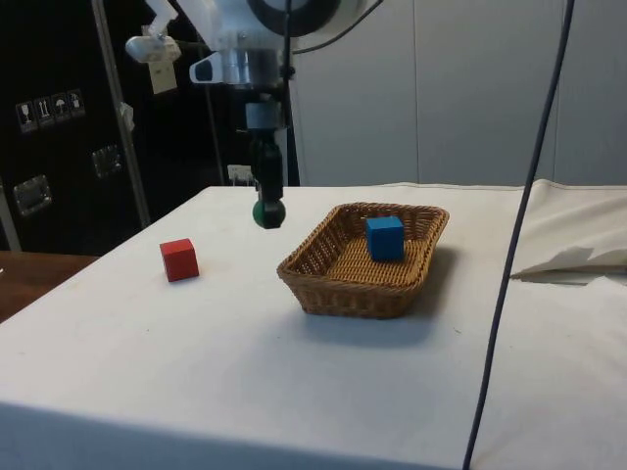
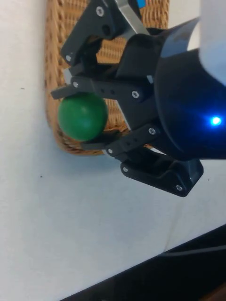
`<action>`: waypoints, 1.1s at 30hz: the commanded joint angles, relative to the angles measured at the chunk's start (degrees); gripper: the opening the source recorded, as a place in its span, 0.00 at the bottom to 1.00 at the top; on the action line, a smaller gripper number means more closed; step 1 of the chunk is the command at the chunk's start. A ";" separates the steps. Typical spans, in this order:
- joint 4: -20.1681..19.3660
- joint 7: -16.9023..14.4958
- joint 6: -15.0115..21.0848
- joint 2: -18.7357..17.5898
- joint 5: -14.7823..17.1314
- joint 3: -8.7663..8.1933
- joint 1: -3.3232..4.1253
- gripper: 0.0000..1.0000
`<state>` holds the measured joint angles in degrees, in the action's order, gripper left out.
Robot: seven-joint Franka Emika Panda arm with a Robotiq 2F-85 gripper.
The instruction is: Place all non-red objects into the basket.
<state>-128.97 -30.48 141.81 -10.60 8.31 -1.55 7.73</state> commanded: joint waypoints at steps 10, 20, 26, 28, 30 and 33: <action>-5.27 -6.13 1.09 3.61 4.13 -1.20 -0.57 0.00; -9.74 -11.40 2.81 5.73 7.39 -2.64 -0.52 0.00; -12.09 -13.41 5.16 5.73 8.77 -2.69 -0.40 0.00; -12.26 -13.52 5.56 5.56 8.94 -2.64 -0.40 0.00; -12.66 -13.87 6.42 5.16 9.17 -2.52 -0.40 0.00; -13.12 -14.21 7.68 4.53 9.28 -2.35 -0.40 0.00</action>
<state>-142.04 -44.06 148.91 -6.30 16.56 -4.13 7.33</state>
